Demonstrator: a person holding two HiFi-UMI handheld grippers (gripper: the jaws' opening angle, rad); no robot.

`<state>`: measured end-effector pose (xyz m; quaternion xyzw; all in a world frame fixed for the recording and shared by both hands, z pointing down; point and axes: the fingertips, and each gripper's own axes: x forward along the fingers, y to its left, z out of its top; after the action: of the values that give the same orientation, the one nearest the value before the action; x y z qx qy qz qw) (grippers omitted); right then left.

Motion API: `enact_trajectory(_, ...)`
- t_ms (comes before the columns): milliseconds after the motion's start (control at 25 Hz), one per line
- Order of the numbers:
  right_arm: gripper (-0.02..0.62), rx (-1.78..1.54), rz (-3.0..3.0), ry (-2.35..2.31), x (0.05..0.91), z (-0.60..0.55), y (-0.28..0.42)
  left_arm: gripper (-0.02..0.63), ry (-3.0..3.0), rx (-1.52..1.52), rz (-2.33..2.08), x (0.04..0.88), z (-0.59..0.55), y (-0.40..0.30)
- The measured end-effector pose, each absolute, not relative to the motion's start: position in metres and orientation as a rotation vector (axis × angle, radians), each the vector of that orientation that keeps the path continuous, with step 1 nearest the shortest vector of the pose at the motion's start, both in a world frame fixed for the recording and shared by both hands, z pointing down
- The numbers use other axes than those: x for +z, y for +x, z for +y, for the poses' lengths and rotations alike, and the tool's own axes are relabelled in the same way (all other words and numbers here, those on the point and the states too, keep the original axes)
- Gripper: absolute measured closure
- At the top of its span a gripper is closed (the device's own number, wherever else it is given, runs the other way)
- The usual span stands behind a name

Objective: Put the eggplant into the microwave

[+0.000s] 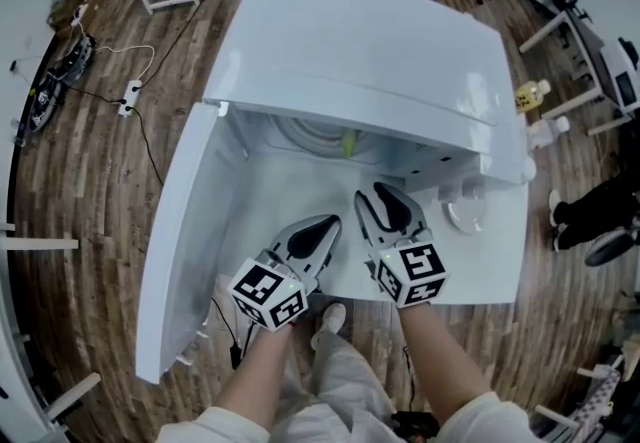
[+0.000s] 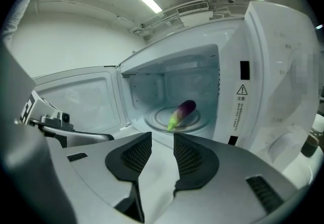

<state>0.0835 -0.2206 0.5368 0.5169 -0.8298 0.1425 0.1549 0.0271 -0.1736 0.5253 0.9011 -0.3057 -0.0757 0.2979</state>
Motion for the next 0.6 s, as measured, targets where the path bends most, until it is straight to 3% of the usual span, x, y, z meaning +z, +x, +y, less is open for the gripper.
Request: enact_trajectory(600,0.533,0.434,-2.4,1.499,0.526,-0.169,0.097,0.604,2.435,-0.162,-0.794,0.515,-0.156,0.042)
